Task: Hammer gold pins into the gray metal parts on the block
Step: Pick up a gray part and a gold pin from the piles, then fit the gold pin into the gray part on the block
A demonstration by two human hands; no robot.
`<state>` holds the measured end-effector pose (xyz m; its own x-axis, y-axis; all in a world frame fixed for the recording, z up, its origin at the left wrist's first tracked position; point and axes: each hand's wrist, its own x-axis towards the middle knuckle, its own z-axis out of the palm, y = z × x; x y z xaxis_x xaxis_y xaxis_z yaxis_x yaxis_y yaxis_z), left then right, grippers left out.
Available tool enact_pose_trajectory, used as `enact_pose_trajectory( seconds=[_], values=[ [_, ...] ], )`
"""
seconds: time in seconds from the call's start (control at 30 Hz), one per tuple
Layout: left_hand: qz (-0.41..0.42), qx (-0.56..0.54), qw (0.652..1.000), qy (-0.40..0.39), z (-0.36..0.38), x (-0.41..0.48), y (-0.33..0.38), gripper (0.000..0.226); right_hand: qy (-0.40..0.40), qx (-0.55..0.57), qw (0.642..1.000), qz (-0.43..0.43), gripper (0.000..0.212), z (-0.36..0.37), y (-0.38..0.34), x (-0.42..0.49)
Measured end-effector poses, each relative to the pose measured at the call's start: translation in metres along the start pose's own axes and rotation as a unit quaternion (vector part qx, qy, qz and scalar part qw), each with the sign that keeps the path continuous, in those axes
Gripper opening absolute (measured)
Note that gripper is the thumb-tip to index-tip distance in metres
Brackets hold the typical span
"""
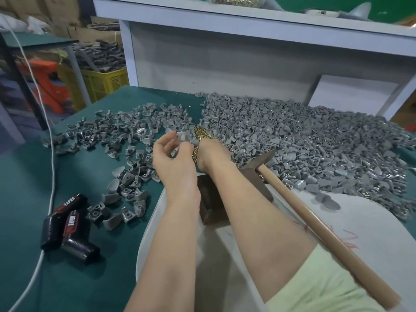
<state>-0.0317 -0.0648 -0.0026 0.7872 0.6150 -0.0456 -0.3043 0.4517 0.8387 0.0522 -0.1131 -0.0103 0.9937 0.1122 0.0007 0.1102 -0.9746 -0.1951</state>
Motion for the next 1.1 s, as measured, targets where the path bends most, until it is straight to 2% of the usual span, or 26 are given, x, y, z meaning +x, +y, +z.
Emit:
enact_pose_trajectory(
  seconds=[0.13, 0.23, 0.3, 0.4, 0.47, 0.5, 0.57, 0.63, 0.77, 0.83, 1.1],
  values=[
    [-0.003, 0.036, 0.999, -0.040, 0.001, -0.001, -0.001, 0.027, -0.002, 0.041, 0.999, 0.000, 0.019, 0.000, 0.000, 0.001],
    [-0.013, 0.045, 0.997, -0.067, 0.003, -0.003, -0.001, 0.022, 0.043, 0.068, 0.997, 0.010, 0.016, -0.012, 0.012, -0.003],
    [-0.007, 0.079, 0.992, -0.102, 0.006, -0.006, -0.004, 0.020, 0.076, 0.123, 0.989, 0.013, 0.014, -0.028, 0.030, -0.012],
    [0.049, 0.204, 0.961, -0.180, 0.011, -0.013, -0.008, 0.013, 0.108, 0.298, 0.949, 0.000, 0.014, -0.050, 0.060, -0.042],
    [0.112, 0.295, 0.922, -0.226, 0.013, -0.018, -0.012, 0.018, 0.132, 0.414, 0.901, 0.004, 0.017, -0.054, 0.078, -0.066],
    [0.135, 0.332, 0.901, -0.243, 0.013, -0.021, -0.013, 0.021, 0.144, 0.437, 0.888, 0.007, 0.022, -0.053, 0.085, -0.077],
    [0.159, 0.388, 0.867, -0.270, 0.014, -0.026, -0.016, 0.023, 0.159, 0.423, 0.892, 0.007, 0.032, -0.046, 0.096, -0.093],
    [0.158, 0.419, 0.848, -0.282, 0.014, -0.029, -0.019, 0.018, 0.171, 0.391, 0.904, 0.008, 0.036, -0.039, 0.102, -0.102],
    [0.174, 0.450, 0.826, -0.291, 0.013, -0.031, -0.019, 0.015, 0.193, 0.349, 0.917, -0.017, 0.012, -0.029, 0.101, -0.108],
    [0.198, 0.461, 0.812, -0.298, 0.012, -0.031, -0.018, 0.014, 0.206, 0.314, 0.926, -0.027, 0.011, -0.025, 0.100, -0.109],
    [0.216, 0.429, 0.834, -0.270, 0.015, -0.033, -0.017, 0.013, 0.147, 0.333, 0.931, -0.043, 0.014, -0.023, 0.099, -0.107]
  ],
)
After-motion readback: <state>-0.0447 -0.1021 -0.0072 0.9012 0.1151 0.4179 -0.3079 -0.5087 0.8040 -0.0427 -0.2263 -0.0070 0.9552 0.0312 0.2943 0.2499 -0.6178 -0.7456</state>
